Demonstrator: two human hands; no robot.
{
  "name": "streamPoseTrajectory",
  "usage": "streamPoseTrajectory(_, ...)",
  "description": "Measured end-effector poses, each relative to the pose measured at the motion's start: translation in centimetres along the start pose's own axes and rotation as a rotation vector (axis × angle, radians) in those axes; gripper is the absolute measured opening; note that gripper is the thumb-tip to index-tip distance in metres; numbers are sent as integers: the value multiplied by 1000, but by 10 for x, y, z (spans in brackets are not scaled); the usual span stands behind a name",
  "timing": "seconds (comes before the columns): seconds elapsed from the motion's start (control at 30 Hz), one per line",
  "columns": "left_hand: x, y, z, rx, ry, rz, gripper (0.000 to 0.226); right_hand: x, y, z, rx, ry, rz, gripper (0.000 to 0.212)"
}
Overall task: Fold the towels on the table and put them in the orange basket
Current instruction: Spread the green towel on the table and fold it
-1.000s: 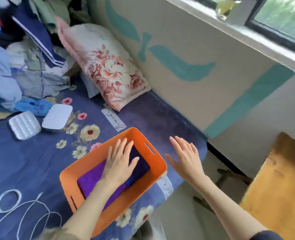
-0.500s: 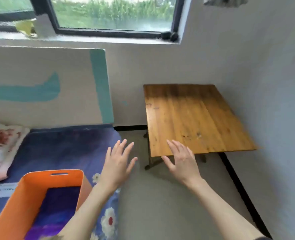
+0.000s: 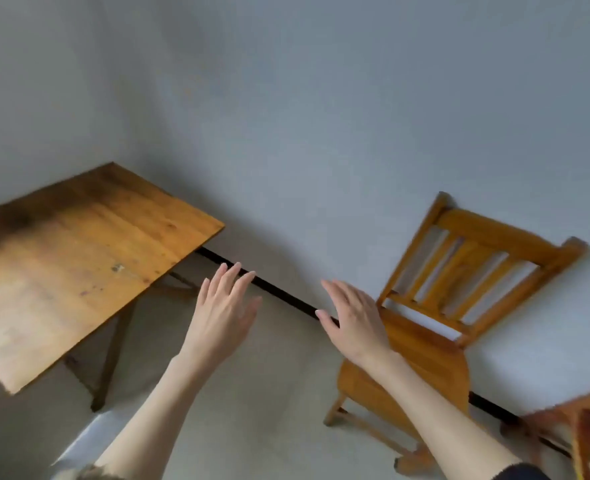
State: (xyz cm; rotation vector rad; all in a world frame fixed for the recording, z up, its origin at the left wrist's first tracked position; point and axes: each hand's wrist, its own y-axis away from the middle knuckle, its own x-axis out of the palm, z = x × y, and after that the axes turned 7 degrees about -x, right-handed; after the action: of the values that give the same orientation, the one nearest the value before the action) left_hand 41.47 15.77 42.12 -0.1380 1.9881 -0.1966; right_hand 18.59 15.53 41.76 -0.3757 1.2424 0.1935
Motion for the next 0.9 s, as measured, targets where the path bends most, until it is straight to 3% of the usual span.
streamPoseTrajectory(0.43,138,-54,-301,746,173,361,42,-96,179,-202,713,163,-254,47)
streamPoseTrajectory(0.9,257,-9,-486,1152,88,824,45,-113,317,-287,1314,127,-379,44)
